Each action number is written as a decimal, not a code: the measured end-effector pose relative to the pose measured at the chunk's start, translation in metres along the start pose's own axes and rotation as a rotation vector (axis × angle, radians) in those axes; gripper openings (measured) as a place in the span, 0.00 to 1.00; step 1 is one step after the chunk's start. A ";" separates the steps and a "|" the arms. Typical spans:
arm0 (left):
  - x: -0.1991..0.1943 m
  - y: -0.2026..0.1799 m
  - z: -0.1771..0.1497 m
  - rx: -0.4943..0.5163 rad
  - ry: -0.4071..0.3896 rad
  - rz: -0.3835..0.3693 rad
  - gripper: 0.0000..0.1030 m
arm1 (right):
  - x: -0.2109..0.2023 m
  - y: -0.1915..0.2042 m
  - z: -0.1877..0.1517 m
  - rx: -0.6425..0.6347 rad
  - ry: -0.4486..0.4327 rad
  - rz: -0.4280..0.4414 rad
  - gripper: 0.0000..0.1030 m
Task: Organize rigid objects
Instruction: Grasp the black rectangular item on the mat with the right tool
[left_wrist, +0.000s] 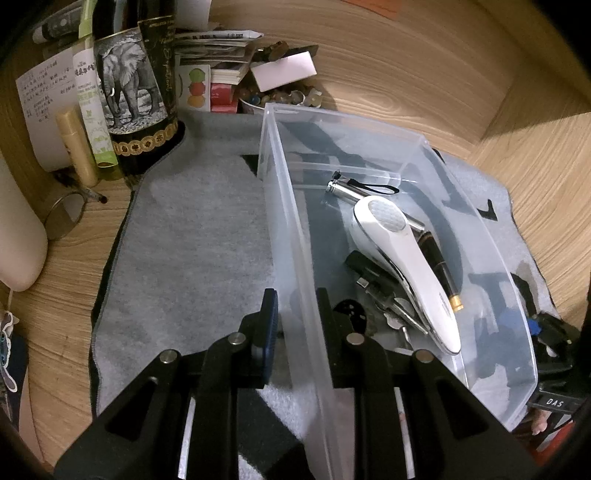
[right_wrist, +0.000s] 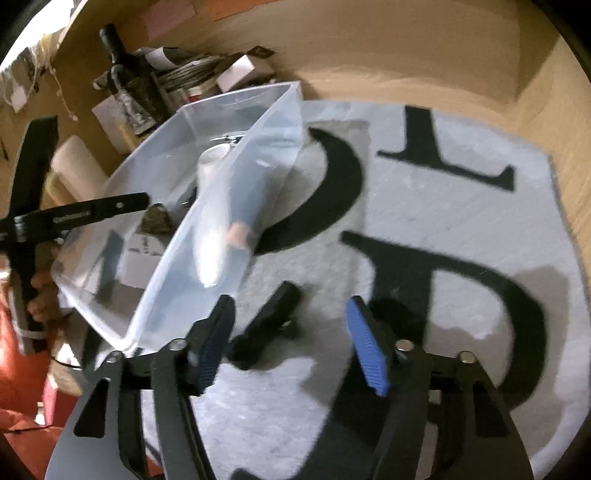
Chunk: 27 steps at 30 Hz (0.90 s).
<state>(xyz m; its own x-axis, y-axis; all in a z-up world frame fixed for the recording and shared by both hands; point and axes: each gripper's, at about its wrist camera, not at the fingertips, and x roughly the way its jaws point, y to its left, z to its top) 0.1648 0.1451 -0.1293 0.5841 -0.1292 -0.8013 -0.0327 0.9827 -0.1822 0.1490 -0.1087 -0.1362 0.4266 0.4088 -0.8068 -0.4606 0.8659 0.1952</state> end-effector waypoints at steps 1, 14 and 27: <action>0.000 0.000 0.000 -0.001 0.000 0.000 0.20 | 0.002 -0.001 -0.001 0.007 0.007 0.007 0.38; 0.000 0.000 0.000 -0.001 -0.002 -0.005 0.19 | -0.013 -0.006 -0.002 0.047 -0.043 -0.029 0.13; 0.001 -0.002 0.001 0.000 -0.001 -0.010 0.19 | -0.032 -0.003 0.007 0.052 -0.081 -0.128 0.30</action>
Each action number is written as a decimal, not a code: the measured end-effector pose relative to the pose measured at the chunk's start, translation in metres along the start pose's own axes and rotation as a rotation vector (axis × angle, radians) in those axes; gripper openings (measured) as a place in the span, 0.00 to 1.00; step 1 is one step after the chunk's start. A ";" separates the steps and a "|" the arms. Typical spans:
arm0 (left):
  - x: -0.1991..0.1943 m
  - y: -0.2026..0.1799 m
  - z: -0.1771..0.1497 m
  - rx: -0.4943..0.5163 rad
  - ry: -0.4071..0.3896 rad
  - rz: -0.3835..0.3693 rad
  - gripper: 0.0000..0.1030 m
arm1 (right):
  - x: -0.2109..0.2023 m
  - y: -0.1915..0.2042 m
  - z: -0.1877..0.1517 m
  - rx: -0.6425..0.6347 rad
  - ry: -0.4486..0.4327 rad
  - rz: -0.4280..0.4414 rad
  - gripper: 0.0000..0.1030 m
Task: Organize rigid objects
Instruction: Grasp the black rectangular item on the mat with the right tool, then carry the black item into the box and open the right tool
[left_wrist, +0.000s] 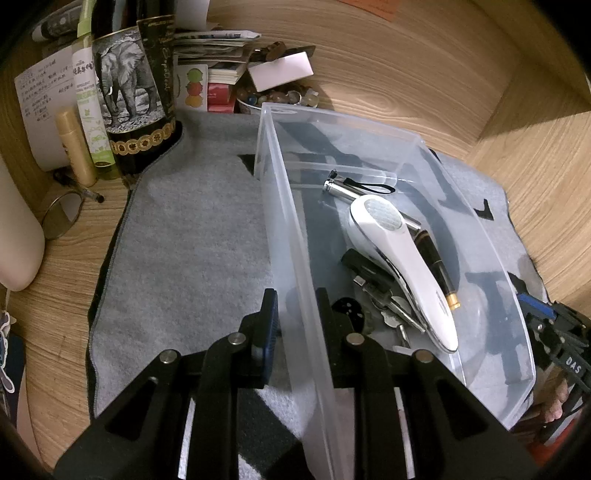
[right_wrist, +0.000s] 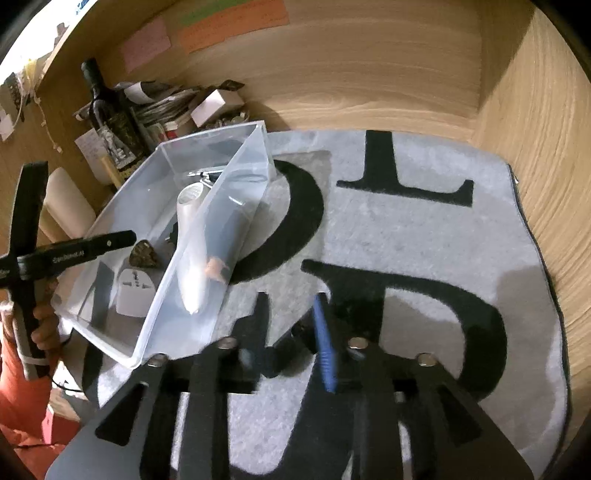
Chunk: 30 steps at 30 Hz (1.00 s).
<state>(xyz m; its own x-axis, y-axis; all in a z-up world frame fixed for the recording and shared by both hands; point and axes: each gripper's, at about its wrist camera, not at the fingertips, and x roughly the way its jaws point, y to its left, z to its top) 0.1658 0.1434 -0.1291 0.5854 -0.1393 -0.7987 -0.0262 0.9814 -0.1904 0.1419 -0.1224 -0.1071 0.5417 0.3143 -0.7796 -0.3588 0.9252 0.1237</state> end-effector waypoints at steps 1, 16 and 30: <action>0.000 0.000 0.000 -0.001 0.000 -0.001 0.19 | 0.002 0.001 -0.001 -0.005 0.003 -0.017 0.38; 0.001 -0.002 -0.001 0.000 0.000 -0.007 0.19 | 0.015 0.003 0.001 -0.039 0.025 -0.079 0.20; 0.002 0.001 -0.001 -0.006 -0.001 -0.021 0.19 | -0.007 0.033 0.054 -0.153 -0.146 -0.101 0.20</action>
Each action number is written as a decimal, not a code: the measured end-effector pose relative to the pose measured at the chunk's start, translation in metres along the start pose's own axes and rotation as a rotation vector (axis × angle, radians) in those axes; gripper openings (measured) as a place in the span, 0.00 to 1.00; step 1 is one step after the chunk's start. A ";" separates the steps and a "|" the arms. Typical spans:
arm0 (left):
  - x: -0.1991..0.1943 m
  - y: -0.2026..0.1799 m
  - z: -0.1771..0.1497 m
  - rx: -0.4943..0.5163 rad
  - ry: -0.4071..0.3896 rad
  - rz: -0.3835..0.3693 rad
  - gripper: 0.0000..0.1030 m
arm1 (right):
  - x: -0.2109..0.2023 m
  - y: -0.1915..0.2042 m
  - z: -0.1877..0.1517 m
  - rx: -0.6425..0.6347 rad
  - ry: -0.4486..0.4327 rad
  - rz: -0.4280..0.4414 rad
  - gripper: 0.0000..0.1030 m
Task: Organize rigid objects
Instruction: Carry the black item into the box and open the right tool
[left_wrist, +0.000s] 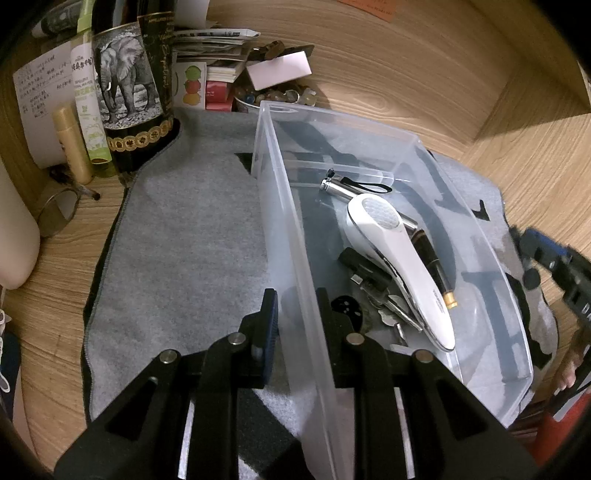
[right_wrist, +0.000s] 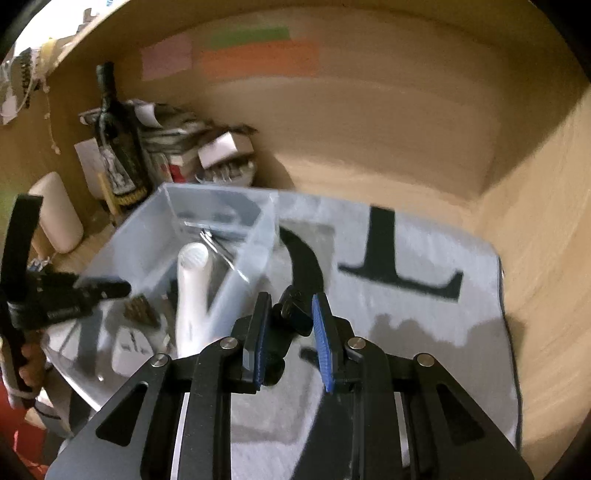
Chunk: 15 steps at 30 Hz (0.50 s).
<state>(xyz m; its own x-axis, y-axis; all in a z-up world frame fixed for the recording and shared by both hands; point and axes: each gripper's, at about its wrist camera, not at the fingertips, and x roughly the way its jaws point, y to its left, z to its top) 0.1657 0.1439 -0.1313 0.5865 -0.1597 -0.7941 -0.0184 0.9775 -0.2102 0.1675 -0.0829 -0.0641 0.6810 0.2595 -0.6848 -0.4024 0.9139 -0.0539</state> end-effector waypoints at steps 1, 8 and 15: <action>0.000 0.000 0.000 0.000 0.000 0.000 0.19 | 0.000 0.002 0.003 -0.008 -0.010 0.001 0.20; 0.000 0.000 0.000 -0.002 0.002 -0.003 0.19 | 0.006 0.022 0.028 -0.042 -0.061 0.049 0.20; 0.002 0.000 0.001 0.000 0.005 -0.002 0.19 | 0.025 0.044 0.037 -0.063 -0.043 0.116 0.20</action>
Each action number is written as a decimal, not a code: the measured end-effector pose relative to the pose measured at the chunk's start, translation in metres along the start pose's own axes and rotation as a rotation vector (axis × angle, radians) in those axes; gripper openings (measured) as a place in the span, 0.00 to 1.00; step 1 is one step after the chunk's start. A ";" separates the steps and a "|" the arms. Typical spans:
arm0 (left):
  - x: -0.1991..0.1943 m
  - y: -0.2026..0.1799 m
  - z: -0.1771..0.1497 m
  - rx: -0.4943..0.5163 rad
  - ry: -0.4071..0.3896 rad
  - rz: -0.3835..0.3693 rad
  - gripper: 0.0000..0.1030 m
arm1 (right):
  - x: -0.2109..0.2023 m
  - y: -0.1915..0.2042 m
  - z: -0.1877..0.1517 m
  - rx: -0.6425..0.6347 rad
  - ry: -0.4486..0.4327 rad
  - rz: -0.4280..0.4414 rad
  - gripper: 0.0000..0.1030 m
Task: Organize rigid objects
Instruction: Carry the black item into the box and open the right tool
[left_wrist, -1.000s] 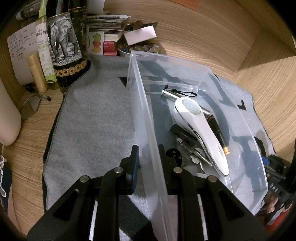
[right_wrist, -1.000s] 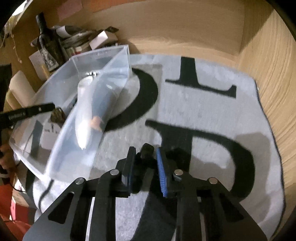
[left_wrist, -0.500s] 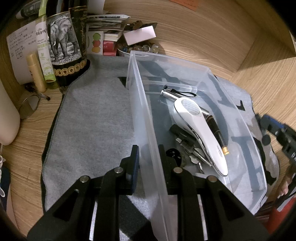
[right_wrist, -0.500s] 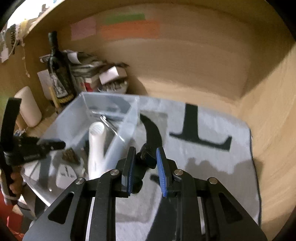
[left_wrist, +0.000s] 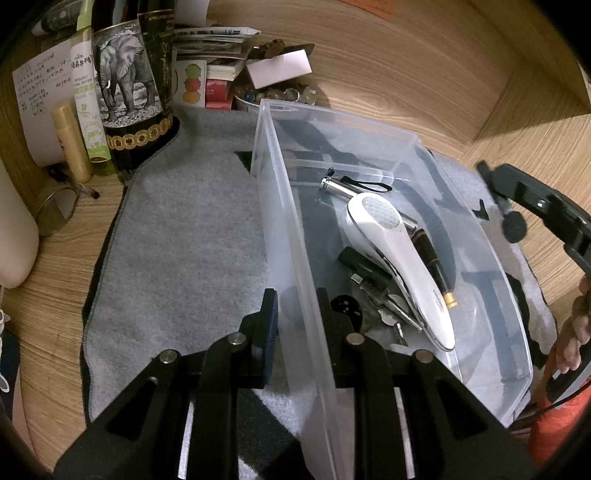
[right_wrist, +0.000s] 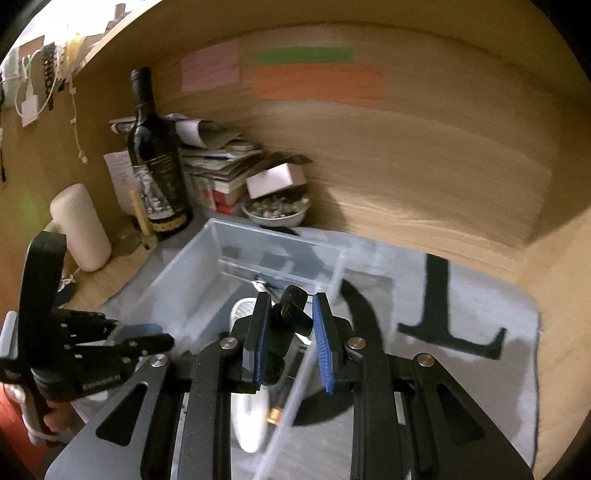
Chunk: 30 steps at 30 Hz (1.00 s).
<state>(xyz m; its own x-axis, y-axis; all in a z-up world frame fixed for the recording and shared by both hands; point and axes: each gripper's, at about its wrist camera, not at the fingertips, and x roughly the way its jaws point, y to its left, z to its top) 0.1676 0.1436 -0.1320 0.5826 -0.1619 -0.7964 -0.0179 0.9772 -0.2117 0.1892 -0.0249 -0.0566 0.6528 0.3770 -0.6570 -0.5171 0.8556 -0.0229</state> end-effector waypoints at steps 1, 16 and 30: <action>0.000 0.000 0.000 -0.001 0.000 0.000 0.19 | 0.003 0.002 0.001 -0.002 0.006 0.010 0.20; 0.000 0.001 0.000 0.004 0.003 0.003 0.19 | 0.041 0.005 -0.004 0.027 0.135 0.091 0.25; -0.038 -0.005 0.010 -0.002 -0.090 0.063 0.29 | -0.023 -0.001 -0.005 0.023 -0.028 0.066 0.69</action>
<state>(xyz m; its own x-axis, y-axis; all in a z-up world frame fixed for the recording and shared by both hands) 0.1534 0.1464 -0.0947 0.6509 -0.0872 -0.7541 -0.0586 0.9846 -0.1645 0.1717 -0.0363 -0.0452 0.6333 0.4424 -0.6349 -0.5470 0.8363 0.0372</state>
